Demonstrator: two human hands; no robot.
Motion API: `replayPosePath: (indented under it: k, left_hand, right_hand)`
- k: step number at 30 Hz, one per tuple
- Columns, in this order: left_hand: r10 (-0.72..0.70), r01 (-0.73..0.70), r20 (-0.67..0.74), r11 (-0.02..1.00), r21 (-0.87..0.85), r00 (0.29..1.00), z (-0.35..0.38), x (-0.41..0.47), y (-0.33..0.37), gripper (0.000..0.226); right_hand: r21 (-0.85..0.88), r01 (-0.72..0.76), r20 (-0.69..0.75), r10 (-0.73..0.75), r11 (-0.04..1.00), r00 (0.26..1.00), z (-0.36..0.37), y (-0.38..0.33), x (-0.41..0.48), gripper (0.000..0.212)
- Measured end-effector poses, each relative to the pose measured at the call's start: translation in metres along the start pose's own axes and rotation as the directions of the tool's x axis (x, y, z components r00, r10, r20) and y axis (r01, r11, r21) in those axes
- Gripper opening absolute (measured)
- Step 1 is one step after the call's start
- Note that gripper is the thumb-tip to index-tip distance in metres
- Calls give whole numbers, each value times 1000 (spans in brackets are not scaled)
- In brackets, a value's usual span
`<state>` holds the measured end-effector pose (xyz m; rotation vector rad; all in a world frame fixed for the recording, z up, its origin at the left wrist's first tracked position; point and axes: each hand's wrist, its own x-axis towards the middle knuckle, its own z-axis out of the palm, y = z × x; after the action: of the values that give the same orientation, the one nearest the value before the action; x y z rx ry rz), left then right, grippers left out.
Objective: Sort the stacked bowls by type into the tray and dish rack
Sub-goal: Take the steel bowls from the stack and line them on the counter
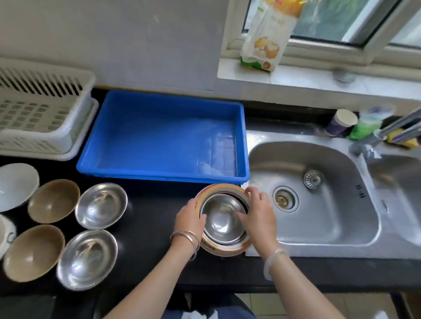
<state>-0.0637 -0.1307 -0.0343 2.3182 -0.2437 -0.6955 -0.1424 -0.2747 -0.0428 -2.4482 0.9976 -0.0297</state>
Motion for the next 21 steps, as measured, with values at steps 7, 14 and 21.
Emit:
replayPosePath:
  k: [7, 14, 21]
  left_hand:
    - [-11, 12, -18, 1000, 13, 1000, 7, 1, -3, 31]
    - [-41, 43, -76, 999, 28, 996, 13, 2, -3, 22]
    - [-51, 56, -92, 997, 49, 994, 17, 4, -3, 19]
  right_hand:
    - [-15, -5, 37, 6, 1000, 999, 5, 7, 8, 35]
    - [-169, 132, 48, -126, 977, 991, -1, 13, 14, 33]
    - [-272, 186, 73, -173, 944, 982, -4, 13, 15, 36]
